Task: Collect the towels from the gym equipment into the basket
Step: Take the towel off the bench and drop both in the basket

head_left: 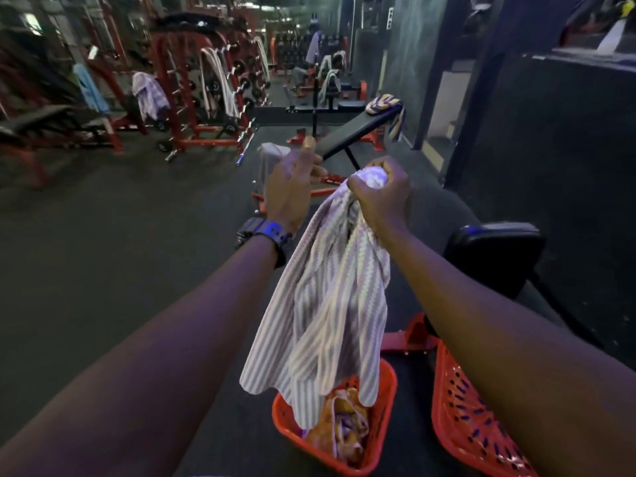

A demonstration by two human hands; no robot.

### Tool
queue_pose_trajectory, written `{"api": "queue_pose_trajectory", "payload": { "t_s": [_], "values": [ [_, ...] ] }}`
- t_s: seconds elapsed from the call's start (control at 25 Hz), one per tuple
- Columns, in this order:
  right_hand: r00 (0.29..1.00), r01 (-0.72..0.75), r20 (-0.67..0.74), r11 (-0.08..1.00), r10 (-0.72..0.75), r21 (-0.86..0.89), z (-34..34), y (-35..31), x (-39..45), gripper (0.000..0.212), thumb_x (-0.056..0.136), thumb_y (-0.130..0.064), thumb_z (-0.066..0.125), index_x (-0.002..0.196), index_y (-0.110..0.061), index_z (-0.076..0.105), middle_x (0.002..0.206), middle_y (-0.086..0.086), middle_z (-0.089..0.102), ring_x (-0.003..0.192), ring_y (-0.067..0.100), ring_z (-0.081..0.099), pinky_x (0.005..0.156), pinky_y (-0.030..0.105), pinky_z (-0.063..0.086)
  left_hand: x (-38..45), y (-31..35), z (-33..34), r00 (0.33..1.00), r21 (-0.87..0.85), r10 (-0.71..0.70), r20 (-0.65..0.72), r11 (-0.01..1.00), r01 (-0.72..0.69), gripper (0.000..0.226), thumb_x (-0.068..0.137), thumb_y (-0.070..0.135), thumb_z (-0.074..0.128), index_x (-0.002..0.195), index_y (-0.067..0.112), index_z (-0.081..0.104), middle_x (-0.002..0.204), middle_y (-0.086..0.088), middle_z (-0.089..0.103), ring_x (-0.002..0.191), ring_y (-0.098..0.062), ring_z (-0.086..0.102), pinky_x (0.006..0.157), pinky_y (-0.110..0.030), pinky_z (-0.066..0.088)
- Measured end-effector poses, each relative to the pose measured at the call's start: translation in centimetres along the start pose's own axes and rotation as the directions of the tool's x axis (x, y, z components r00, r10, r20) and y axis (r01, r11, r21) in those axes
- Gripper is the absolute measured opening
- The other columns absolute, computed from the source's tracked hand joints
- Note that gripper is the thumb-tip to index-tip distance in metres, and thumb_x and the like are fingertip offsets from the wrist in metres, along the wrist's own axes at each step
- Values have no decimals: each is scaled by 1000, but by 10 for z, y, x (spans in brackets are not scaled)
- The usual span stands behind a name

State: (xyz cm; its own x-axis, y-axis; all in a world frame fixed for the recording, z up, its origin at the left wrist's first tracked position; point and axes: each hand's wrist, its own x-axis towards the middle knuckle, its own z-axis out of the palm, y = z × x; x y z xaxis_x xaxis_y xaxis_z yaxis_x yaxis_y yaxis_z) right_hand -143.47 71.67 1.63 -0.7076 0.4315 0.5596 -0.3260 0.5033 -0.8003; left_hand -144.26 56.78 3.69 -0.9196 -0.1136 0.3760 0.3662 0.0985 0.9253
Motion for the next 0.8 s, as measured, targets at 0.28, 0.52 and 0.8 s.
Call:
{"api": "queue_pose_trajectory", "payload": {
  "t_s": [0.28,0.52,0.8],
  "values": [
    [971,-82,219,995,94,-60,29,92,-76,22,65,-32,74,74,-29,55,68,-13,58,65,7,54,60,17,40,-30,-93,7,986,-10,-163,-40,987,162,66,91,59,44,93,-2,70,87,-19,75,73,-16,64,74,-31,50],
    [884,-134,418,970,208,-201,57,234,-186,28,68,-32,76,77,-29,49,73,-4,55,66,13,49,63,30,37,-91,-228,20,941,15,-339,-10,941,339,57,100,45,43,97,-6,68,91,-25,73,76,-16,63,71,-23,47],
    [639,-170,662,912,391,-374,87,378,-299,47,77,-38,84,113,-13,69,112,8,71,108,29,64,98,41,47,-165,-379,30,892,38,-451,-29,891,452,55,93,51,45,88,1,70,85,-22,73,70,-14,64,67,-25,45]
  ]
}}
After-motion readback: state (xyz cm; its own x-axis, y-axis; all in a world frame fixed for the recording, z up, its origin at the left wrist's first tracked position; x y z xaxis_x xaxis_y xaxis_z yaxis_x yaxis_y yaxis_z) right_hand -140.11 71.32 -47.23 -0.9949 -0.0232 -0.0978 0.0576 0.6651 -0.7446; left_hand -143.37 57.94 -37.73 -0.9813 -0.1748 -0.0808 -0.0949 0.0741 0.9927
